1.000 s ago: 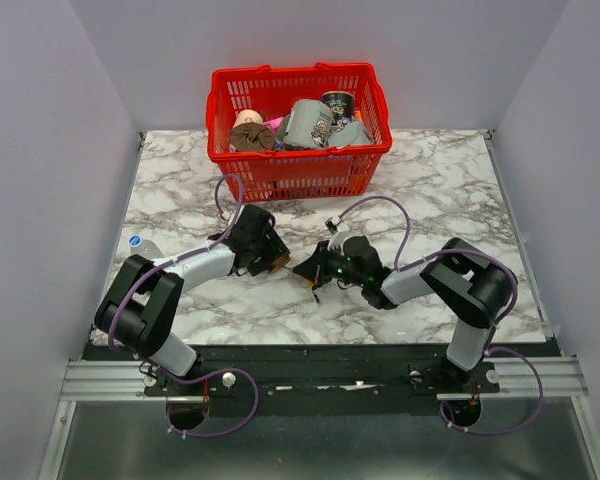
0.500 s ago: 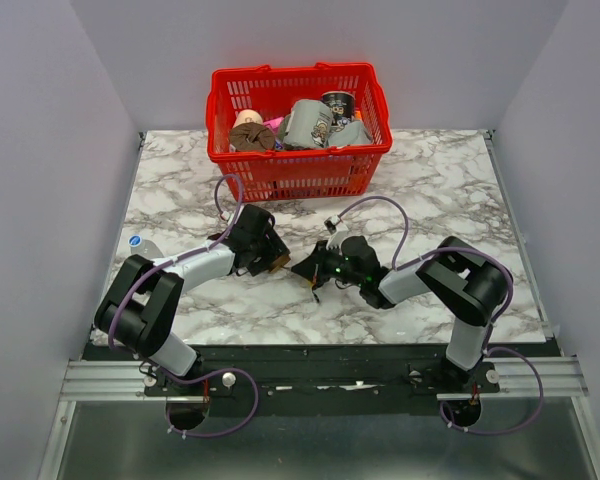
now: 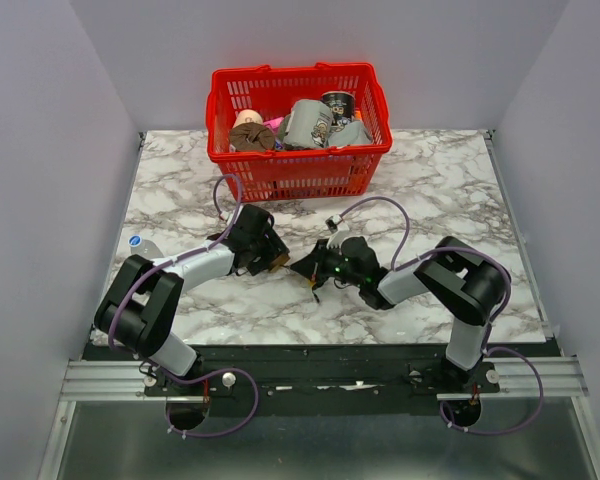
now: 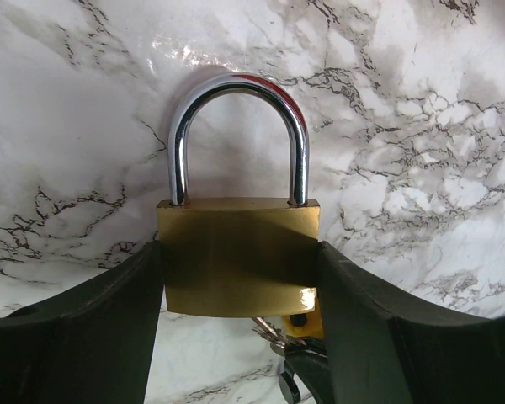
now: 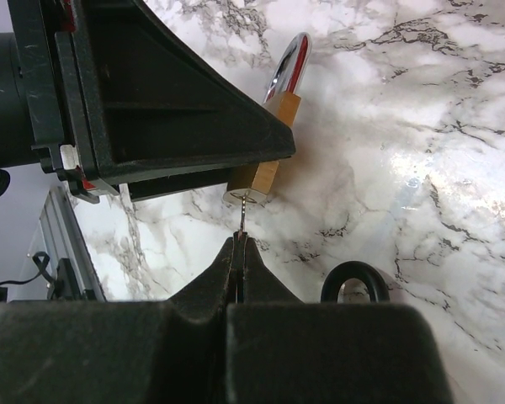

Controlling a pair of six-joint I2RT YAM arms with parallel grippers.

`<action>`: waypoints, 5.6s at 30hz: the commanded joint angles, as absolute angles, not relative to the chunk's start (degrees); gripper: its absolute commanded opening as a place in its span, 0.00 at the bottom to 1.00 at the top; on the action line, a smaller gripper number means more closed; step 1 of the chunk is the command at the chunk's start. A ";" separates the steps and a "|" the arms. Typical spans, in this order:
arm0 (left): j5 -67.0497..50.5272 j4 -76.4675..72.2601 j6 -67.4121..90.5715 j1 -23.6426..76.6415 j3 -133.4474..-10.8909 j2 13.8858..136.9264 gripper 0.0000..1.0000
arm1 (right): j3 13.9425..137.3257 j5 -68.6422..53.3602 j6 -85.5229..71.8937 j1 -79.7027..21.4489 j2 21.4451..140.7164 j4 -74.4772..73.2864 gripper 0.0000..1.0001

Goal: Unlock with the key

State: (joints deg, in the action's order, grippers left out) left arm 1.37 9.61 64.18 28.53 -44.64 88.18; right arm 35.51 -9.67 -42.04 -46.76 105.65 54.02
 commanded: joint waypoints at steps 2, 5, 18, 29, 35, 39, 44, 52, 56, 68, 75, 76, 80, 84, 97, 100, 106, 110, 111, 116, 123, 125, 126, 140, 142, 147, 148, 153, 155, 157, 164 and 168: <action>0.00 8.44 65.74 28.39 -43.24 86.49 0.00 | 34.54 -3.61 -42.89 -47.90 107.31 59.50 0.01; 0.09 8.44 66.01 28.39 -43.15 86.66 0.00 | 34.45 -3.43 -44.03 -48.34 107.67 60.46 0.01; -1.23 8.53 66.27 28.30 -42.98 86.40 0.00 | 36.74 -3.25 -45.62 -50.18 109.95 59.77 0.01; -0.79 8.61 66.53 28.30 -42.71 86.66 0.00 | 37.70 -2.99 -46.84 -50.27 109.51 59.33 0.01; -1.32 8.26 66.97 28.48 -42.36 86.84 0.00 | 39.11 -2.99 -48.43 -50.36 110.74 58.98 0.01; -1.67 8.00 67.24 28.48 -42.19 86.92 0.00 | 39.99 -2.90 -48.69 -50.27 111.18 58.45 0.01; -1.76 7.91 67.67 28.56 -42.01 87.19 0.00 | 40.78 -2.37 -49.04 -50.27 111.36 57.92 0.01; -2.20 7.91 68.47 28.74 -41.40 87.10 0.00 | 42.01 -1.76 -49.75 -50.27 112.24 56.95 0.01; -2.55 7.82 68.73 28.92 -41.31 87.10 0.00 | 42.27 -1.23 -49.40 -50.27 112.33 56.87 0.01; -4.22 7.21 69.43 29.44 -40.17 87.10 0.00 | 43.16 1.30 -48.69 -50.19 113.20 56.08 0.01; -4.57 7.65 69.00 29.53 -40.08 86.92 0.00 | 43.42 2.29 -48.25 -49.57 113.73 55.55 0.01; -4.48 7.56 68.99 29.53 -40.08 86.84 0.00 | 43.33 2.37 -48.08 -49.57 113.73 55.55 0.01; -4.74 7.47 69.08 29.53 -39.99 86.84 0.00 | 43.59 2.46 -47.73 -49.31 113.91 55.46 0.01; -5.18 7.03 68.82 29.53 -39.90 86.75 0.00 | 43.51 2.55 -47.72 -48.61 114.08 55.63 0.01; -7.56 0.26 64.60 29.53 -38.06 81.22 0.00 | 36.13 -2.02 -55.90 -45.27 110.83 66.53 0.01; -7.21 -1.58 63.72 29.44 -37.97 79.64 0.00 | 35.07 -1.67 -56.34 -45.00 109.16 66.71 0.01; -8.26 -3.60 63.19 29.97 -37.53 78.58 0.00 | 32.96 -1.75 -59.32 -44.38 107.23 68.64 0.01; -8.88 -4.31 62.75 30.50 -37.71 78.40 0.00 | 32.26 -2.29 -61.25 -43.77 106.70 70.83 0.01; -8.88 -4.48 62.75 30.67 -37.79 78.22 0.00 | 32.08 -2.37 -61.52 -43.60 106.70 71.10 0.01; -8.97 -4.83 61.97 31.38 -37.71 77.43 0.00 | 31.20 -2.37 -63.28 -43.16 106.08 72.51 0.01; -6.95 -5.36 59.77 33.04 -38.15 74.62 0.00 | 29.88 -3.43 -66.53 -41.75 106.44 75.76 0.01; -6.50 -5.62 59.42 33.83 -38.06 73.74 0.00 | 29.71 -3.69 -67.23 -41.57 106.52 76.20 0.01; -6.42 -5.97 59.24 34.10 -37.97 73.65 0.00 | 29.71 -3.78 -67.41 -41.49 106.52 76.38 0.01; -9.67 -12.48 58.80 35.77 -36.21 72.16 0.00 | 27.95 -5.45 -71.89 -39.73 106.52 82.00 0.01; -10.02 -13.18 58.71 35.77 -36.21 72.07 0.00 | 27.95 -5.45 -71.72 -39.64 106.26 81.91 0.01; -8.97 -9.51 57.66 35.95 -37.88 72.42 0.00 | 27.60 -6.06 -69.00 -39.64 104.95 80.16 0.01; -7.75 -8.36 56.53 35.86 -38.58 72.42 0.00 | 27.34 -6.15 -68.21 -39.64 103.81 79.63 0.01; -5.19 -2.29 53.18 34.28 -42.44 71.90 0.00 | 23.82 -6.33 -61.27 -39.64 97.66 73.32 0.23; -4.92 -1.41 52.47 33.40 -43.15 72.24 0.00 | 22.33 -6.50 -58.73 -39.64 94.15 71.64 0.35; -4.83 -0.18 51.51 32.70 -44.21 72.86 0.00 | 20.31 -7.03 -57.31 -39.64 91.68 69.27 0.46; -5.97 2.37 45.37 31.90 -45.62 73.30 0.00 | 13.27 -7.73 -52.66 -39.73 80.87 63.38 0.68; -11.32 2.37 36.05 31.38 -43.16 70.14 0.00 | 18.44 -10.80 -45.89 -38.33 74.63 49.44 0.75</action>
